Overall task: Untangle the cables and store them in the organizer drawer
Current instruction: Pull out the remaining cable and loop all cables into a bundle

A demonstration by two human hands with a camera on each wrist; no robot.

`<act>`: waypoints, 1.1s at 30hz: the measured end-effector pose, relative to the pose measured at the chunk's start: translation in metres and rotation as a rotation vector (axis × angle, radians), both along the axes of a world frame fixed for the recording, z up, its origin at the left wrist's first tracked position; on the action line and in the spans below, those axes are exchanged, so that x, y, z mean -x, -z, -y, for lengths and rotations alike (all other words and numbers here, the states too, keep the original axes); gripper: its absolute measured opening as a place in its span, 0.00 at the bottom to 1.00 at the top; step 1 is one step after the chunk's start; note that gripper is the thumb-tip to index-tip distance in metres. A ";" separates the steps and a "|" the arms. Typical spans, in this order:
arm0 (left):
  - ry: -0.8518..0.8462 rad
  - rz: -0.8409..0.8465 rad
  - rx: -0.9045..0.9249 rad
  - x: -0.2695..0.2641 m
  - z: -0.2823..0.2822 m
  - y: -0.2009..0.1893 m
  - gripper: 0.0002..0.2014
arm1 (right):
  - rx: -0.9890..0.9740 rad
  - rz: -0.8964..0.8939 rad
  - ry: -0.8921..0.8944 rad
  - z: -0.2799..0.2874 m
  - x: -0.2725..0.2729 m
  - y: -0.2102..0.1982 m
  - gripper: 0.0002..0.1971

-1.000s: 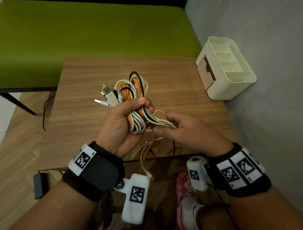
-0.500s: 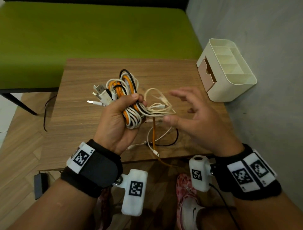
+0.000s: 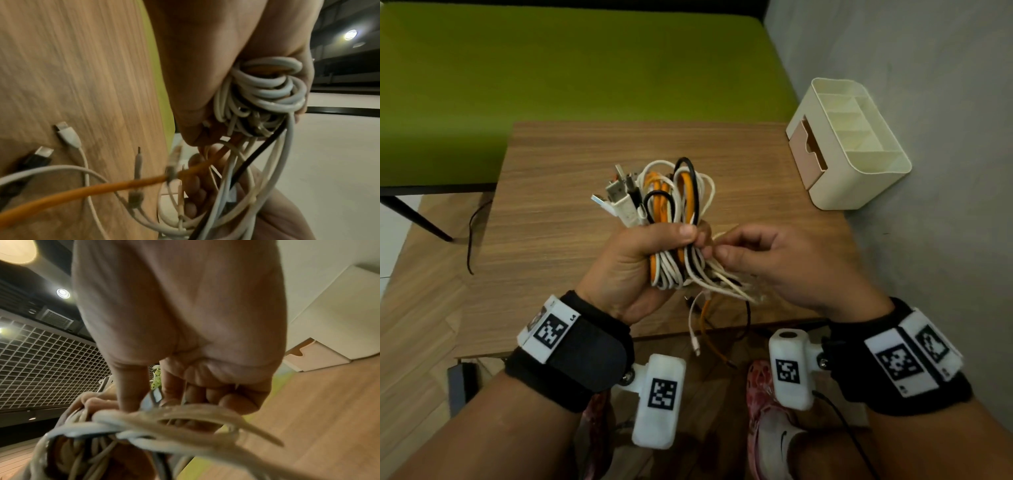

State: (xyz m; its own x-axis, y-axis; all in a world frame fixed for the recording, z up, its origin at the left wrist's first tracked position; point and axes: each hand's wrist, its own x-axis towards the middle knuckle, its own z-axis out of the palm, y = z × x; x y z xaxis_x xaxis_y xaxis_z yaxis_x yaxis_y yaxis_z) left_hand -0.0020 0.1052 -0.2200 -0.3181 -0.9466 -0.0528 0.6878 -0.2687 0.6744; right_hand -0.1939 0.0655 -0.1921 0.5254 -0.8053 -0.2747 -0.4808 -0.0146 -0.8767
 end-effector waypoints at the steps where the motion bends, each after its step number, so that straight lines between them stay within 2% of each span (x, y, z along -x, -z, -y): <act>1: -0.006 0.000 -0.003 0.001 0.000 0.000 0.12 | -0.036 -0.004 -0.021 0.000 0.000 0.001 0.10; 4: -0.020 0.007 0.009 0.002 -0.001 0.001 0.12 | -0.103 0.089 0.012 0.006 0.003 0.003 0.15; 7: -0.035 -0.003 0.024 0.006 -0.001 0.000 0.12 | -0.181 0.162 0.179 0.008 0.002 0.008 0.05; 8: -0.044 -0.003 0.028 0.007 -0.002 0.000 0.13 | -0.170 0.118 0.242 0.008 0.001 0.011 0.01; 10: -0.068 0.007 0.046 0.008 -0.001 0.000 0.16 | -0.069 -0.056 0.348 0.009 -0.001 0.017 0.04; 13: -0.082 0.006 0.081 0.008 -0.002 0.000 0.18 | 0.085 -0.258 0.403 0.011 -0.001 0.018 0.04; 17: -0.096 -0.020 0.059 0.008 -0.001 0.002 0.16 | 0.166 -0.274 0.423 0.011 0.000 0.016 0.11; 21: -0.134 -0.053 -0.001 0.004 0.002 0.004 0.17 | 0.114 -0.129 0.440 0.010 0.000 0.012 0.16; 23: -0.161 -0.073 -0.028 0.001 0.002 0.004 0.15 | 0.093 -0.101 0.412 0.010 0.001 0.011 0.15; 26: -0.201 -0.112 -0.063 -0.001 0.004 0.005 0.13 | 0.250 -0.089 0.382 0.005 0.002 0.004 0.10; 27: -0.205 -0.118 -0.072 -0.002 0.004 0.005 0.13 | 0.319 -0.040 0.357 0.002 0.002 -0.001 0.12; 29: -0.199 -0.114 -0.080 -0.002 0.005 0.005 0.13 | 0.376 0.081 0.192 -0.005 0.000 -0.009 0.21; 31: -0.177 -0.114 -0.073 0.000 0.004 0.005 0.11 | 0.291 0.119 0.002 -0.010 -0.004 -0.011 0.30; 33: -0.154 -0.133 -0.063 0.001 0.003 0.003 0.08 | 0.194 0.035 -0.070 -0.009 -0.005 -0.006 0.31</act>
State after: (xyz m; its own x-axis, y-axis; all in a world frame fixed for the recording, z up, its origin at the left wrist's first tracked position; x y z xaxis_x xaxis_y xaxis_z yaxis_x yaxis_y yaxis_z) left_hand -0.0031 0.1018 -0.2232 -0.1780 -0.9807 -0.0805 0.8056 -0.1922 0.5604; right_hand -0.1892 0.0745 -0.1859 0.5882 -0.8027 -0.0985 -0.4416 -0.2168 -0.8706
